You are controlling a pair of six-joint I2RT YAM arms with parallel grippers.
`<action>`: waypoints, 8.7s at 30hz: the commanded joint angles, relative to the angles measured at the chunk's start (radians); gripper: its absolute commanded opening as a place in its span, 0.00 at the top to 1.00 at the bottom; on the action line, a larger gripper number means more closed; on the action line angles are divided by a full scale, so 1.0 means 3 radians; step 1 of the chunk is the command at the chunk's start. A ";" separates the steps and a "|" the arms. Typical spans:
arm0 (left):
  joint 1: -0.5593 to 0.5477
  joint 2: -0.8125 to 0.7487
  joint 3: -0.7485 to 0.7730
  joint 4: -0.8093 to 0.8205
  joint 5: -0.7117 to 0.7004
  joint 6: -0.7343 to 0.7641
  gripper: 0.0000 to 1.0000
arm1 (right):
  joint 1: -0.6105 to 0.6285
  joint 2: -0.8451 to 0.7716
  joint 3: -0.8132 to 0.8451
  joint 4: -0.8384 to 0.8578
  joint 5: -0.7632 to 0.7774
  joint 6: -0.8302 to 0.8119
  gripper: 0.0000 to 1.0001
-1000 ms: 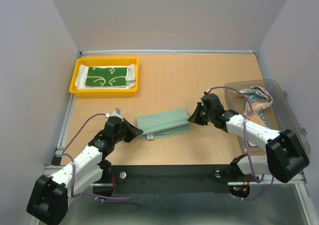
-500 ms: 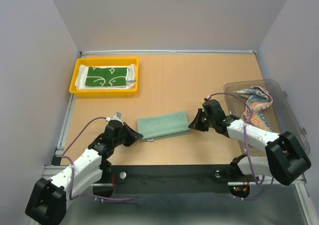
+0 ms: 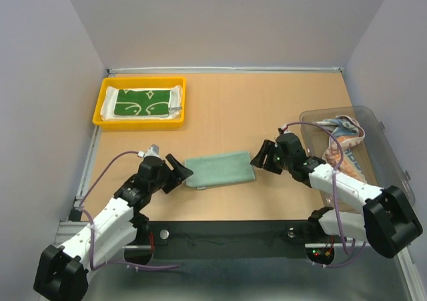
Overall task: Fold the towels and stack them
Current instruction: Fold the towel, then smooth out wrinkles on the folded towel, then neatly place the folded towel into the bin
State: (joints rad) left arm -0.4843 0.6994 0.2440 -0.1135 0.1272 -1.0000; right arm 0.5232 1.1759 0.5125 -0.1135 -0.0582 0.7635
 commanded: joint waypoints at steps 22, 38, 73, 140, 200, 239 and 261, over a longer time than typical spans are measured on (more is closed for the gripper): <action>-0.0257 0.1779 -0.0209 0.2515 -0.0301 -0.0215 0.68 | -0.0056 0.1909 -0.0501 0.3814 -0.0113 0.0124 0.44; -0.0559 0.1847 0.0327 0.2528 -0.0342 -0.0036 0.41 | -0.0737 0.1241 -0.0072 0.2803 -0.0558 -0.0550 0.42; -0.0978 0.1642 0.0167 0.1473 -0.0347 -0.0118 0.65 | -0.0450 0.0161 -0.0411 0.0701 -0.0163 -0.0518 0.78; 0.0822 0.1498 0.0460 0.1344 0.1054 0.0552 0.02 | 0.1897 0.1859 0.1759 0.0439 0.1027 -0.2387 0.99; 0.0944 0.3359 0.4068 -0.0669 0.0067 0.2259 1.00 | 0.1856 0.0018 0.0495 0.0471 0.1958 -0.1819 0.00; 0.1737 0.4336 0.6100 -0.1826 -0.0005 0.3763 1.00 | 0.1846 0.0524 0.0787 0.0133 0.1933 -0.1978 0.00; 0.1880 0.4336 0.5655 -0.1376 -0.0516 0.3748 1.00 | 0.1846 0.0652 0.0823 0.0118 0.1897 -0.2029 0.00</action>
State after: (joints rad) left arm 0.0742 2.0361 1.9415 -0.5644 0.0208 0.1043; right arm 1.0809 1.3670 0.6968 -0.0853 0.5041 0.1642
